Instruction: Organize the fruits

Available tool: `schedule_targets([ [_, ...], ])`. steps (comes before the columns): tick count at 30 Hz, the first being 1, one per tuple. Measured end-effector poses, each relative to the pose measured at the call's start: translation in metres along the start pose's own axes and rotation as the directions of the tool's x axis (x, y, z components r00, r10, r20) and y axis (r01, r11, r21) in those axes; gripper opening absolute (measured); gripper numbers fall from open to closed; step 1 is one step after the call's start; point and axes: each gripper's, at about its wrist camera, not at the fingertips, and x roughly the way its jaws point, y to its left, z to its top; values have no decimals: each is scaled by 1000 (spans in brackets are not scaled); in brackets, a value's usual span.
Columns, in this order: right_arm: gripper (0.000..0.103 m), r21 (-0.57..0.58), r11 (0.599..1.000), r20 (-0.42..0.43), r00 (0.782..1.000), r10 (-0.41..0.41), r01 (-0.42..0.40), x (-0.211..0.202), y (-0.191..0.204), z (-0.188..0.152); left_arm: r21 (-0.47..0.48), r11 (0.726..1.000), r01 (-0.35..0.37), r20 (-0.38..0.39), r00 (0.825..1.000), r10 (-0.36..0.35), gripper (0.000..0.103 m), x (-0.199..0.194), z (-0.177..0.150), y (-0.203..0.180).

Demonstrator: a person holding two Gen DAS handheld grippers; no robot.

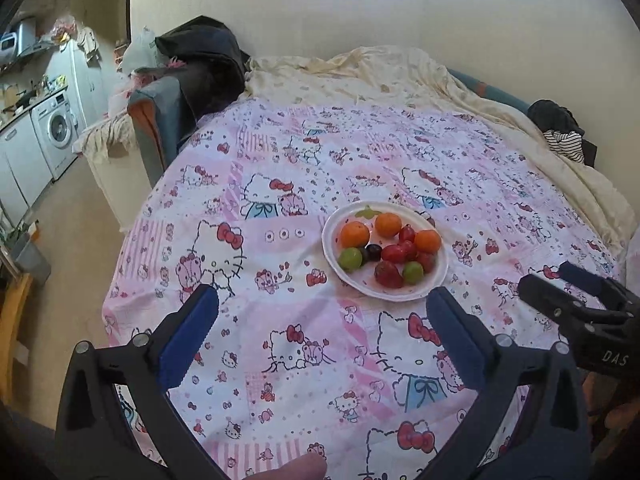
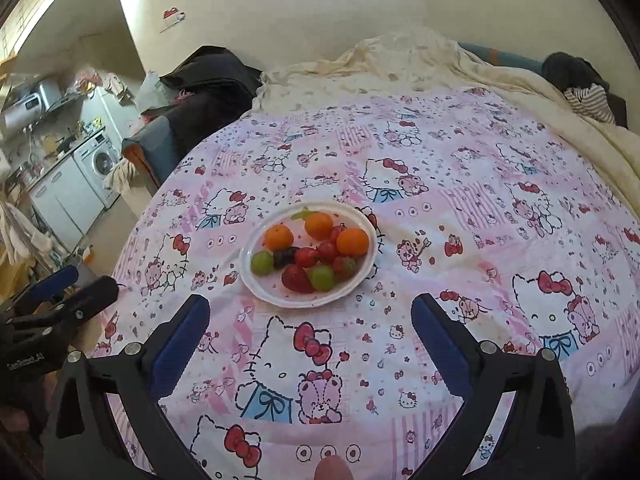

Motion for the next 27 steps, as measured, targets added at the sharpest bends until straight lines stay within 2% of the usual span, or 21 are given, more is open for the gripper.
schedule_targets([
  [3,103,-8,1000,9,1000,-30,30,2,1,0,-1,1000,1,-6,1000,-1,103,6,-3,-3],
  [27,103,-3,999,-28,999,-40,40,11,0,-3,-26,1000,-7,-30,1000,6,103,13,-3,-2],
])
